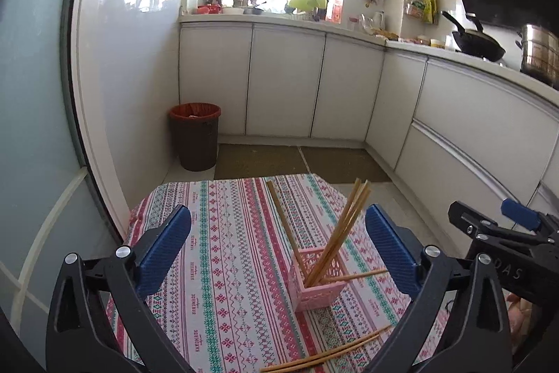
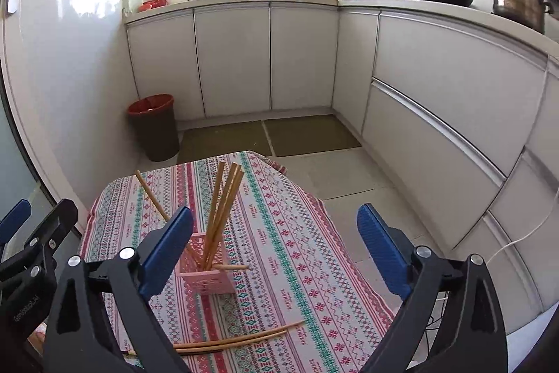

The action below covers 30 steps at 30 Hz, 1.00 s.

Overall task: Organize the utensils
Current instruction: 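Lower both tools to the pile and grasp a bamboo chopstick with each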

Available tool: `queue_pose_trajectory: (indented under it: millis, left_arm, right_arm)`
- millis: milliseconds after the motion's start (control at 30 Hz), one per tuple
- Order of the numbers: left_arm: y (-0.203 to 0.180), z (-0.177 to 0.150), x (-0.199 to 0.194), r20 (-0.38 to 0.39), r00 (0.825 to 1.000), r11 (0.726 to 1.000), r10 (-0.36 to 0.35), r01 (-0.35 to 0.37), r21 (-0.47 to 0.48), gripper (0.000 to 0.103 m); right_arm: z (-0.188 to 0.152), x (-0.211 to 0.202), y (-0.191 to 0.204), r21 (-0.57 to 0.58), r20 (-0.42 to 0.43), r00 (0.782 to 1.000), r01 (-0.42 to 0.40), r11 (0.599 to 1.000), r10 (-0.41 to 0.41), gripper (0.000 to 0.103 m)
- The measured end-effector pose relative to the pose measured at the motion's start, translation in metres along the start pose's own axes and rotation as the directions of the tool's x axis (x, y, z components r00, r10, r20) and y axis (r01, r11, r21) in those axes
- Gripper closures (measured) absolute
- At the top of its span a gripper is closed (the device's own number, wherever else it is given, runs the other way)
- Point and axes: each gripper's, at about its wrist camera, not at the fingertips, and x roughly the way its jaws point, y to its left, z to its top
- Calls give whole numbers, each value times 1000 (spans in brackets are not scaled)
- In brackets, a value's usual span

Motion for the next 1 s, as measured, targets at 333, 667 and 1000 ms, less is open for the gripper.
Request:
queue_pose_trajectory:
  millis: [333,667,1000]
  left_arm:
    - [-49,-80,63,-436,896,933,-90,229,278,7]
    - [-103,-161,106,-631,773,825,-63,396,403,7]
    - [-190,-191,129,-631,771,703,-92,499,507,16]
  right_arm:
    - [-95,-1,-82,76,-184,983,30,997,-16,8]
    - [-161,28,-158,276,-433,900,91,957,40,8]
    - [-181,29,-199,380,-473,879,137,915,64,8]
